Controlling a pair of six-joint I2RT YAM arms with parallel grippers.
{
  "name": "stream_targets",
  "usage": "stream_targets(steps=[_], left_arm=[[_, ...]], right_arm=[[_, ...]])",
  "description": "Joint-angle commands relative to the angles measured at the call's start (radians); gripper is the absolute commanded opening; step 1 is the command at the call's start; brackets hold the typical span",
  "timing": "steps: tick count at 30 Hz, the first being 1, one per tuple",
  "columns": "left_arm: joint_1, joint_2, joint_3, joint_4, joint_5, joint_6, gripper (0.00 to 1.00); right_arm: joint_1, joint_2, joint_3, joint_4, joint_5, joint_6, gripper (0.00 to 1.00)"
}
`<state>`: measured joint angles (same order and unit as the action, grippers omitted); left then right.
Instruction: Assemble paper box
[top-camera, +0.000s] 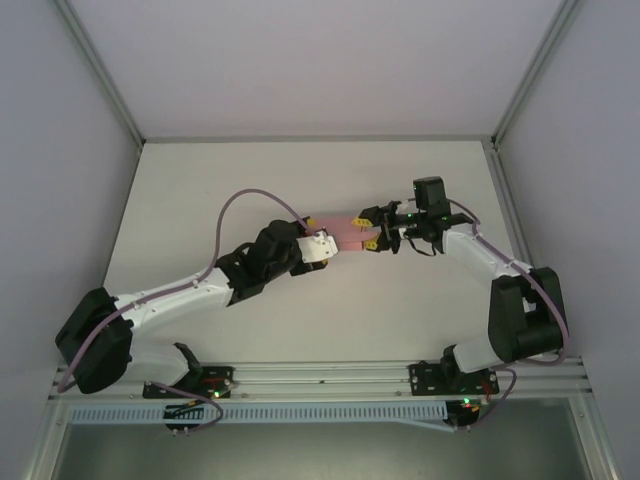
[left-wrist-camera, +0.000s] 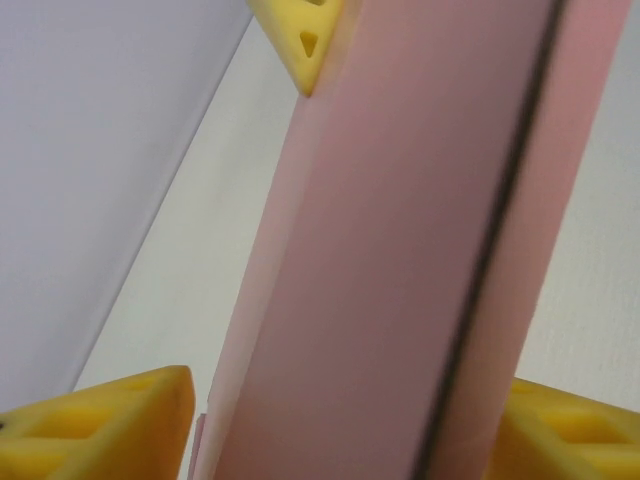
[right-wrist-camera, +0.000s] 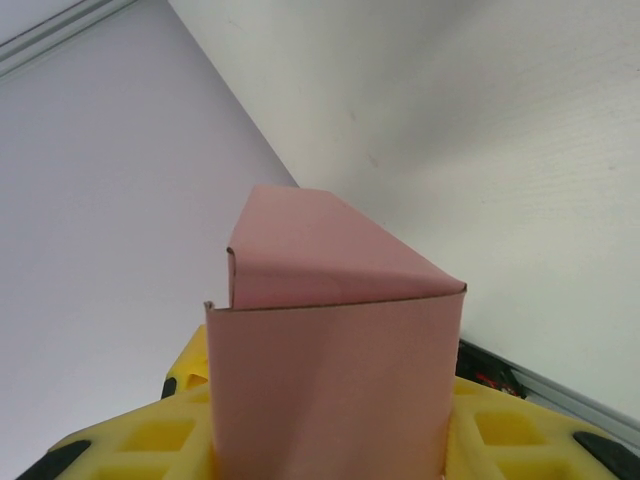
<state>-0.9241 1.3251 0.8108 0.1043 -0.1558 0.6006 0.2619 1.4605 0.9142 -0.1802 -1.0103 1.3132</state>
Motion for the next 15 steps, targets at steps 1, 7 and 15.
stream_targets(steps=[1, 7, 15], left_arm=[[-0.004, 0.003, 0.032, 0.048, 0.009, 0.005, 0.58], [-0.003, 0.023, 0.031, 0.055, -0.008, 0.027, 0.47], [0.039, 0.064, 0.105, -0.147, 0.129, 0.005, 0.39]], right_arm=[[0.017, 0.004, -0.002, -0.030, -0.062, -0.011, 0.40], [0.028, 0.012, 0.021, -0.076, -0.068, -0.063, 0.64], [-0.105, -0.116, 0.083, -0.174, 0.300, -0.444, 1.00]])
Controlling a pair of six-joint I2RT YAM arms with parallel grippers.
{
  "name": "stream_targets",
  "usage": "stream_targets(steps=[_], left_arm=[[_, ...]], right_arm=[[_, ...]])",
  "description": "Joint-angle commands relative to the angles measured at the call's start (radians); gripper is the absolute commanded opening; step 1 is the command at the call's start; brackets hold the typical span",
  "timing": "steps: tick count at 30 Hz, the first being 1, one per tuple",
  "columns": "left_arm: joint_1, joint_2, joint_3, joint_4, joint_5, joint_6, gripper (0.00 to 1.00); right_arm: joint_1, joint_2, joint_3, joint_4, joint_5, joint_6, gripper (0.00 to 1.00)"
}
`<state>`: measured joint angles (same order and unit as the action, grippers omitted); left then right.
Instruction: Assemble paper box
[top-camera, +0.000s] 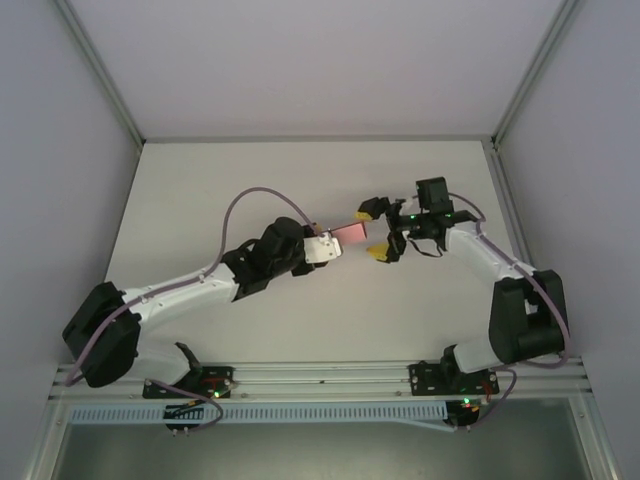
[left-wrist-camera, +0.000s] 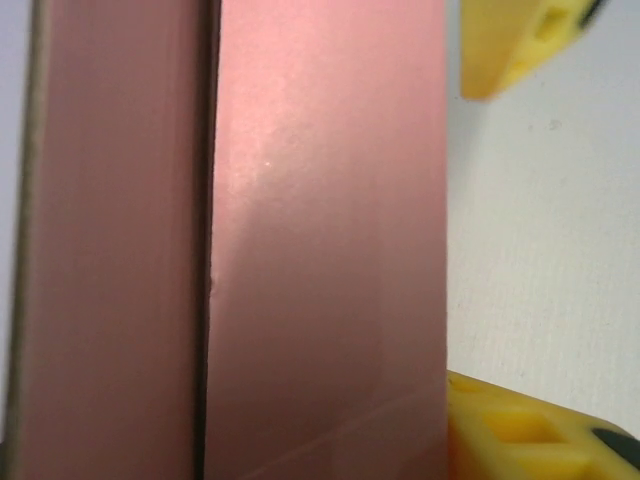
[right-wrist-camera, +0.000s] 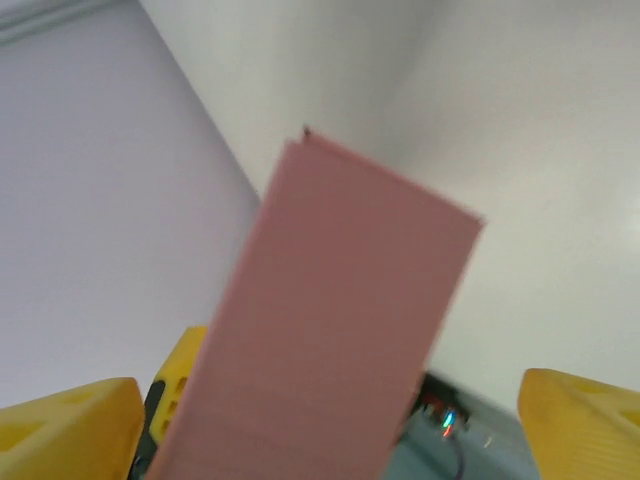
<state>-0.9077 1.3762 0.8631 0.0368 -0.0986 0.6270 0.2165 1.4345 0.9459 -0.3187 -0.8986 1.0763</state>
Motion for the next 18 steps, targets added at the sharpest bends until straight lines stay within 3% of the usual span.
stream_targets(steps=[1, 3, 5, 7, 9, 11, 14, 18], left_arm=[[0.036, 0.022, 0.073, -0.148, 0.119, -0.014, 0.40], [0.063, 0.051, 0.129, -0.288, 0.201, -0.006, 0.39], [0.092, 0.083, 0.167, -0.387, 0.263, 0.013, 0.39], [0.107, 0.120, 0.199, -0.472, 0.292, 0.040, 0.40], [0.117, 0.162, 0.227, -0.529, 0.290, 0.054, 0.40], [0.132, 0.201, 0.249, -0.571, 0.298, 0.074, 0.41], [0.150, 0.257, 0.280, -0.582, 0.284, 0.085, 0.42], [0.151, 0.281, 0.297, -0.571, 0.316, 0.163, 0.41]], right_arm=[[-0.073, -0.129, 0.049, -0.001, 0.255, -0.289, 1.00], [-0.079, -0.225, 0.030, 0.024, 0.464, -0.448, 1.00], [-0.088, -0.332, -0.068, 0.146, 0.586, -0.474, 1.00], [-0.098, -0.426, -0.202, 0.352, 0.571, -0.495, 1.00], [-0.097, -0.475, -0.258, 0.440, 0.474, -0.579, 1.00], [-0.093, -0.476, -0.236, 0.378, 0.363, -0.679, 1.00], [-0.044, -0.442, -0.183, 0.212, 0.264, -0.842, 0.88], [0.079, -0.387, -0.138, 0.056, 0.339, -1.008, 0.85]])
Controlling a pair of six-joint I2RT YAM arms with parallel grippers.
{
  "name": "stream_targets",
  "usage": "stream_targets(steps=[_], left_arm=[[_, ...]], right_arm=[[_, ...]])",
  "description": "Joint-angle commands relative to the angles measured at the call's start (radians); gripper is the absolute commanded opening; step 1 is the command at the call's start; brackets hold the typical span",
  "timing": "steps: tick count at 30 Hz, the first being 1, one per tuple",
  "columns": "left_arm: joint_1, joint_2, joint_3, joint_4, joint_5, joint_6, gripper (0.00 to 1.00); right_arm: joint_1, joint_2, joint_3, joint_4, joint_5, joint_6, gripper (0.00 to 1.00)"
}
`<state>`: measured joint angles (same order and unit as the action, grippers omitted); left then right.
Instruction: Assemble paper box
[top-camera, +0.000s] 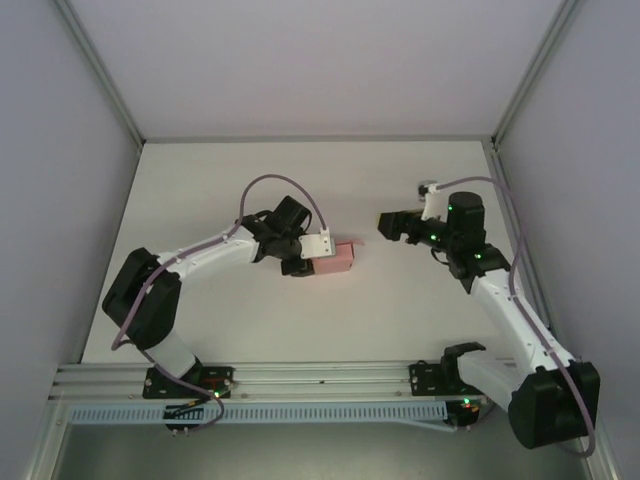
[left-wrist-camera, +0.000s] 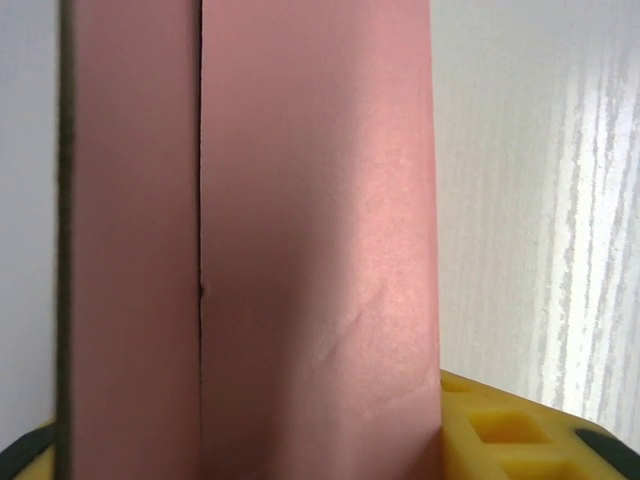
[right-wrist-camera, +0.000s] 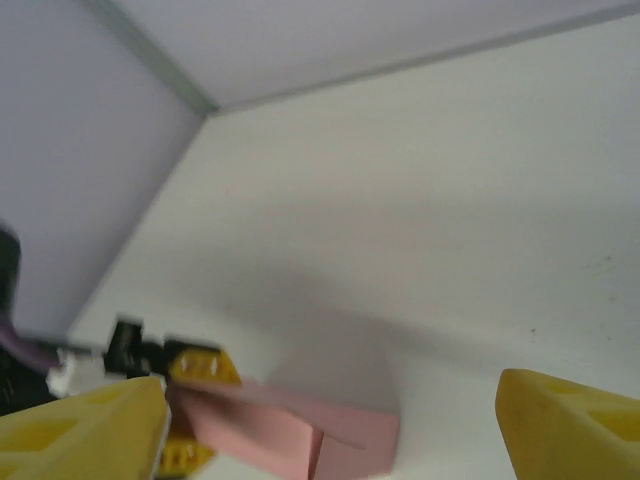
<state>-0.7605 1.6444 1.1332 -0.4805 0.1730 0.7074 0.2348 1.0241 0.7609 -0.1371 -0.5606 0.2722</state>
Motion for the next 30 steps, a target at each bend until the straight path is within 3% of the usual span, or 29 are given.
stream_targets(steps=[1, 4, 8, 12, 22, 24, 30], left_arm=[[0.003, 0.009, 0.018, -0.040, 0.045, 0.105, 0.41], [0.004, 0.001, -0.004, -0.030, 0.052, 0.172, 0.41], [0.010, 0.029, 0.025, -0.052, 0.050, 0.188, 0.41], [0.033, 0.057, 0.036, -0.037, 0.068, 0.177, 0.40], [0.052, 0.075, 0.044, -0.035, 0.092, 0.169, 0.42], [0.052, 0.077, 0.043, -0.033, 0.090, 0.175, 0.42], [0.052, 0.085, 0.044, -0.037, 0.088, 0.178, 0.43]], right_arm=[[0.077, 0.040, 0.050, -0.143, 0.011, -0.227, 0.84], [0.090, 0.092, 0.064, -0.198, -0.015, -0.296, 0.76], [0.141, 0.172, 0.124, -0.282, 0.103, -0.337, 0.66], [0.202, 0.240, 0.147, -0.322, 0.115, -0.359, 0.57], [0.254, 0.305, 0.168, -0.243, 0.270, -0.341, 0.57], [0.256, 0.310, 0.165, -0.225, 0.273, -0.341, 0.50], [0.263, 0.319, 0.172, -0.210, 0.232, -0.338, 0.48]])
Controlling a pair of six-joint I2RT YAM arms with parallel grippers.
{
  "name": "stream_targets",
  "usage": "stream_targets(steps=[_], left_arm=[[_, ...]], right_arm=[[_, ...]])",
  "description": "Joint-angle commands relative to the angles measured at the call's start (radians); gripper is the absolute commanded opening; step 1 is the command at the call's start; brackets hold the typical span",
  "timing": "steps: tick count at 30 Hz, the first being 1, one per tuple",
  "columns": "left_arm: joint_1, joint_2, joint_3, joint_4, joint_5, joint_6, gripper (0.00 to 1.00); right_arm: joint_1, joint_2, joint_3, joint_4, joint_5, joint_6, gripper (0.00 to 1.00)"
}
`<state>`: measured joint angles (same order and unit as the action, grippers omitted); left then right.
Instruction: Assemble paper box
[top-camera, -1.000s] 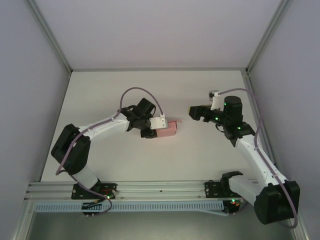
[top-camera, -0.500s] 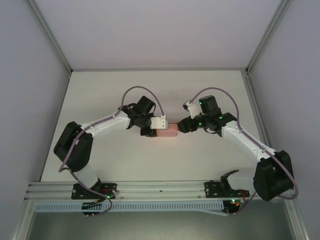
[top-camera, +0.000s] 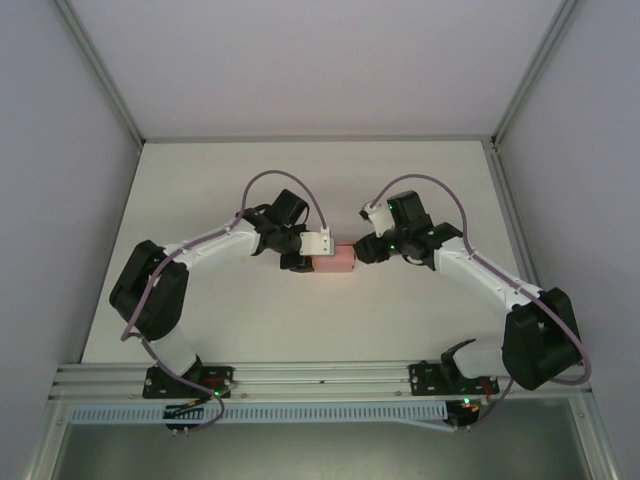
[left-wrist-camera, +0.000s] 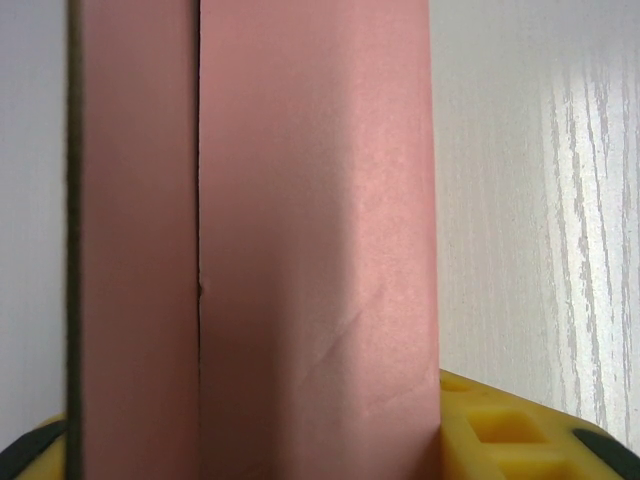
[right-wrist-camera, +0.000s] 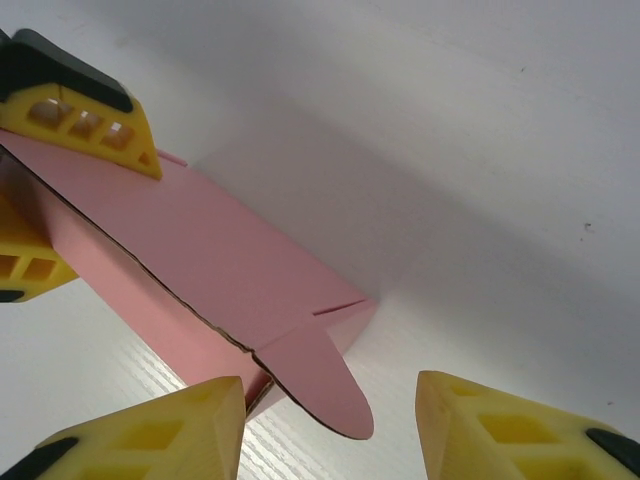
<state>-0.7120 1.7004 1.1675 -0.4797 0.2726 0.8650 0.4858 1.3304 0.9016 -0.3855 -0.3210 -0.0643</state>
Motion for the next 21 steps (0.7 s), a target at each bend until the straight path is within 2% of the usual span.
stream_targets(steps=[1, 5, 7, 9, 13, 14, 17, 21], left_arm=[[0.004, 0.028, 0.013, -0.036, -0.011, 0.021, 0.43], [0.003, 0.029, 0.021, -0.038, -0.010, 0.011, 0.45], [0.003, 0.028, 0.018, -0.036, -0.010, 0.012, 0.45], [0.004, 0.025, 0.014, -0.036, -0.009, 0.014, 0.45], [0.004, 0.025, 0.020, -0.028, -0.007, 0.009, 0.45], [0.004, 0.028, 0.018, -0.028, -0.009, 0.009, 0.45], [0.004, 0.041, 0.033, -0.031, -0.015, -0.004, 0.45], [0.002, 0.055, 0.049, -0.033, -0.014, -0.017, 0.45]], right_arm=[[0.014, 0.017, 0.032, 0.045, -0.011, 0.003, 0.48], [0.024, 0.036, 0.036, 0.056, -0.001, 0.021, 0.40], [0.025, 0.040, 0.039, 0.054, 0.016, 0.035, 0.30], [0.027, 0.041, 0.044, 0.046, 0.023, 0.037, 0.26], [0.028, 0.037, 0.054, 0.040, 0.023, 0.099, 0.05], [0.028, 0.039, 0.068, 0.029, 0.016, 0.131, 0.02], [0.040, 0.046, 0.119, -0.013, -0.015, 0.273, 0.00], [0.089, 0.031, 0.102, 0.020, 0.028, 0.491, 0.00]])
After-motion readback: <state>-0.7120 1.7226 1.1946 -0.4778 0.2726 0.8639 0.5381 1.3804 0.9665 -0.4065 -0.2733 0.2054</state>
